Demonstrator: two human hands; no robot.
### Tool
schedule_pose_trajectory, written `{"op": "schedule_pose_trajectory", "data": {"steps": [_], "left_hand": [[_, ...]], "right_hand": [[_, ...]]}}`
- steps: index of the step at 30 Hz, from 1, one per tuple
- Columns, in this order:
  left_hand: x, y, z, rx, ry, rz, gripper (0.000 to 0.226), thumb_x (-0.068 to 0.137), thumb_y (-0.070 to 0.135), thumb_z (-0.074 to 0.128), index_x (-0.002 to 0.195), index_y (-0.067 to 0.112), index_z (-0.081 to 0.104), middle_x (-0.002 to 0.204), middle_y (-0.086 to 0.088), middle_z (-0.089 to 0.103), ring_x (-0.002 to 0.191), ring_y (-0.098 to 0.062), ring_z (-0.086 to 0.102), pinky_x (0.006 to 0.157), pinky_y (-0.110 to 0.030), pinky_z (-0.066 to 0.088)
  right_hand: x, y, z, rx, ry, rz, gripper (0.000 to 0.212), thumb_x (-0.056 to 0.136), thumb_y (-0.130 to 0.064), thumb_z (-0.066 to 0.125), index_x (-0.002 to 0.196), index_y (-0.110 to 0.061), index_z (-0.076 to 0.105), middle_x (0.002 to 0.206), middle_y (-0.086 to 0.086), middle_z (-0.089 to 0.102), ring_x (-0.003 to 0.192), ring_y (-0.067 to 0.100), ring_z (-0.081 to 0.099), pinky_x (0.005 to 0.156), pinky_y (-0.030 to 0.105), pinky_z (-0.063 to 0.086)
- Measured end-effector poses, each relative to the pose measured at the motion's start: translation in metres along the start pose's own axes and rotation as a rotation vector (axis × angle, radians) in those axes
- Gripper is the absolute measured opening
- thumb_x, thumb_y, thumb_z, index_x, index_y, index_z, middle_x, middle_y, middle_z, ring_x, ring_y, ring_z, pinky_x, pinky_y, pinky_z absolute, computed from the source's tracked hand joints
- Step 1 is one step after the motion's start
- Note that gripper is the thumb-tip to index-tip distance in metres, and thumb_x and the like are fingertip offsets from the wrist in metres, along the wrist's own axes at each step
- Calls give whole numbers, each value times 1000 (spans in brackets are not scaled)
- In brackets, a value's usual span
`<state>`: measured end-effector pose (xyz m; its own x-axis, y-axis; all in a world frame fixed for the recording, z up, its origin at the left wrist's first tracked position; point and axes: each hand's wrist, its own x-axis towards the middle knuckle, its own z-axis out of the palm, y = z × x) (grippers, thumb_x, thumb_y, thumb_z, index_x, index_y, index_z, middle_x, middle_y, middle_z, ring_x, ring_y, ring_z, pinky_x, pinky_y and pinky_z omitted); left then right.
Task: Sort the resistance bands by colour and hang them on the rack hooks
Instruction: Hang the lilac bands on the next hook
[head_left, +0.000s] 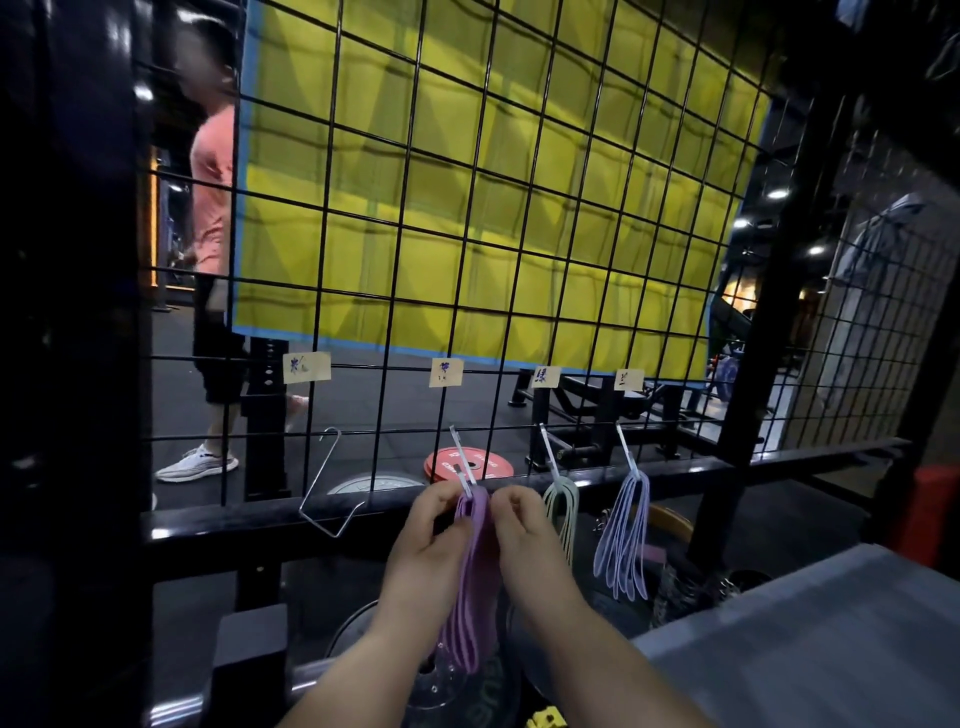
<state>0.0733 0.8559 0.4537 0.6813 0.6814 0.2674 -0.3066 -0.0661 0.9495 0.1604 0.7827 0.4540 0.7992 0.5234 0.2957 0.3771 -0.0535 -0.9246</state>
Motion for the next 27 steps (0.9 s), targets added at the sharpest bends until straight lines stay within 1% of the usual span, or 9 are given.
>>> {"op": "schedule_pose_trajectory", "data": {"steps": [2, 4, 7, 11, 13, 17, 19, 23, 27], "left_hand": [[-2, 0, 1, -14, -1, 7, 36, 91, 2, 53, 90, 35, 68, 91, 10, 71, 90, -12, 65, 85, -32, 49], [-4, 4, 2, -14, -8, 32, 37, 93, -1, 51, 88, 32, 67, 87, 15, 72, 86, -5, 66, 79, -21, 50], [-2, 6, -1, 109, 18, 121, 37, 92, 2, 54, 86, 36, 66, 79, 24, 70, 75, 7, 63, 70, -9, 46], [3, 10, -4, 185, 39, 147, 25, 89, 2, 58, 94, 23, 71, 74, 17, 68, 69, 11, 59, 60, -1, 41], [4, 11, -3, 197, 7, 136, 39, 86, -3, 56, 82, 34, 69, 72, 17, 65, 66, 7, 58, 60, -5, 42], [8, 11, 0, 173, 8, 57, 49, 82, -9, 51, 85, 38, 66, 97, 11, 67, 93, -6, 62, 82, -23, 49], [8, 10, 0, 131, 7, 16, 44, 85, -8, 50, 89, 33, 66, 97, 11, 68, 94, -6, 62, 83, -24, 50], [9, 8, 0, 42, 5, -28, 37, 84, -7, 52, 94, 25, 68, 92, 7, 70, 91, -10, 65, 80, -25, 50], [13, 2, 0, 36, 20, -20, 31, 83, -3, 56, 92, 23, 71, 88, 4, 72, 91, -16, 66, 84, -33, 51]], "right_hand": [[2, 7, 5, 77, -50, 100, 26, 93, -51, 47, 104, -31, 59, 101, -3, 69, 99, 16, 64, 94, 41, 50], [0, 10, 8, 146, -110, 171, 36, 89, -60, 46, 106, -35, 64, 104, -3, 72, 103, 17, 66, 98, 46, 49], [-4, 10, 8, 172, -150, 202, 39, 98, -51, 42, 102, -23, 69, 101, 6, 73, 99, 23, 69, 95, 43, 51], [-4, 12, 7, 247, -149, 213, 38, 99, -43, 47, 103, -12, 67, 101, 16, 71, 93, 28, 69, 82, 39, 53], [-3, 12, 8, 268, -145, 224, 39, 95, -48, 51, 101, -14, 68, 102, 15, 71, 99, 30, 68, 92, 45, 52], [-2, 16, 12, 250, -141, 225, 39, 84, -58, 53, 95, -25, 70, 102, 12, 71, 102, 30, 67, 98, 55, 48], [-3, 17, 11, 176, -157, 204, 39, 87, -59, 48, 93, -27, 69, 99, 9, 71, 100, 27, 68, 97, 52, 49], [3, 15, 6, 4, -108, 135, 40, 100, -47, 38, 98, -15, 62, 96, 9, 66, 90, 21, 64, 84, 37, 50], [13, 10, 3, -82, -40, 98, 35, 100, -40, 41, 92, -12, 60, 88, 4, 65, 85, 19, 60, 80, 35, 47]]}}
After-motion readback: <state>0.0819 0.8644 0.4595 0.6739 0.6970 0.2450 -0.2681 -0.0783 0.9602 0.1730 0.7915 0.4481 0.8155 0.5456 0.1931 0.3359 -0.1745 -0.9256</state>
